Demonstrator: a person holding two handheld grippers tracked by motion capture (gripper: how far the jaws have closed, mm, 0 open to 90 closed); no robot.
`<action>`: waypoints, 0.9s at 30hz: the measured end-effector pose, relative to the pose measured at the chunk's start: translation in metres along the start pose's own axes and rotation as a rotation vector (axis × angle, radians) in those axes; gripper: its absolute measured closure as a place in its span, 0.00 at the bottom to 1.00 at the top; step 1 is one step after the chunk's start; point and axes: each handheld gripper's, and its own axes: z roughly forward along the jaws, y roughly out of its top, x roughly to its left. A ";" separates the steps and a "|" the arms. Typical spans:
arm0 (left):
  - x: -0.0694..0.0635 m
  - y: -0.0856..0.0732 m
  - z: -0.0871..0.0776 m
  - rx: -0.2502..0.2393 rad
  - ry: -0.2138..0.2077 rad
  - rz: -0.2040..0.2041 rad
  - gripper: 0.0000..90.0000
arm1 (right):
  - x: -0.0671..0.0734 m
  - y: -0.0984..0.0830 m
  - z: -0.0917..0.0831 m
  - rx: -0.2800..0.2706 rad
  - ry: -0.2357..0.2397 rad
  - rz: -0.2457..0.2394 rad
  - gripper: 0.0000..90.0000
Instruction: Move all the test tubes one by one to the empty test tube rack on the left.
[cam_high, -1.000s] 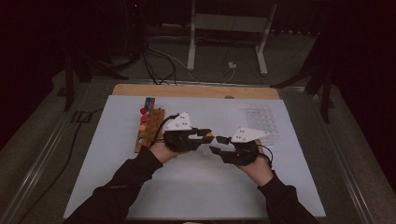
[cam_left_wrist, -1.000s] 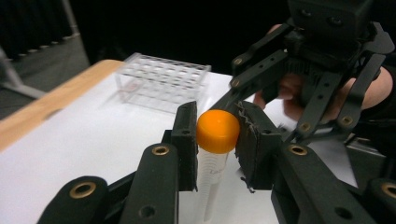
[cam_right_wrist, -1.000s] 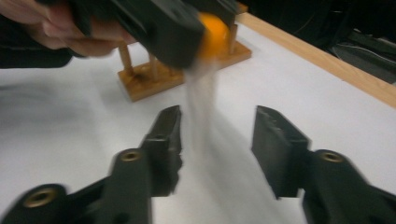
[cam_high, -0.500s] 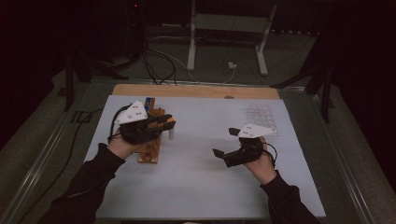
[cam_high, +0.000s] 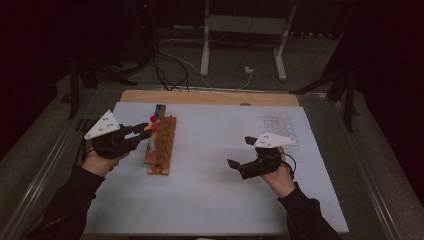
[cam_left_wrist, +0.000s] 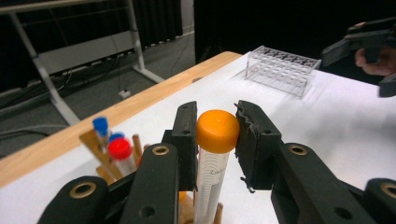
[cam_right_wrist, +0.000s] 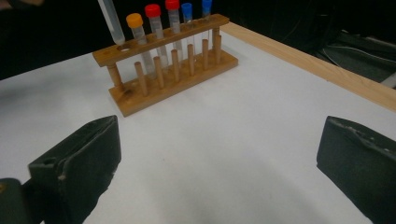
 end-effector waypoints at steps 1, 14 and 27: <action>0.001 -0.004 0.001 -0.001 0.004 -0.009 0.79 | 0.000 0.000 0.000 -0.001 0.003 0.001 0.00; 0.005 -0.054 0.020 0.062 0.022 -0.062 0.79 | 0.001 0.000 -0.003 -0.007 -0.001 -0.002 0.00; -0.001 -0.061 0.019 0.072 -0.003 -0.066 0.49 | 0.001 -0.002 -0.005 -0.003 0.007 -0.001 0.00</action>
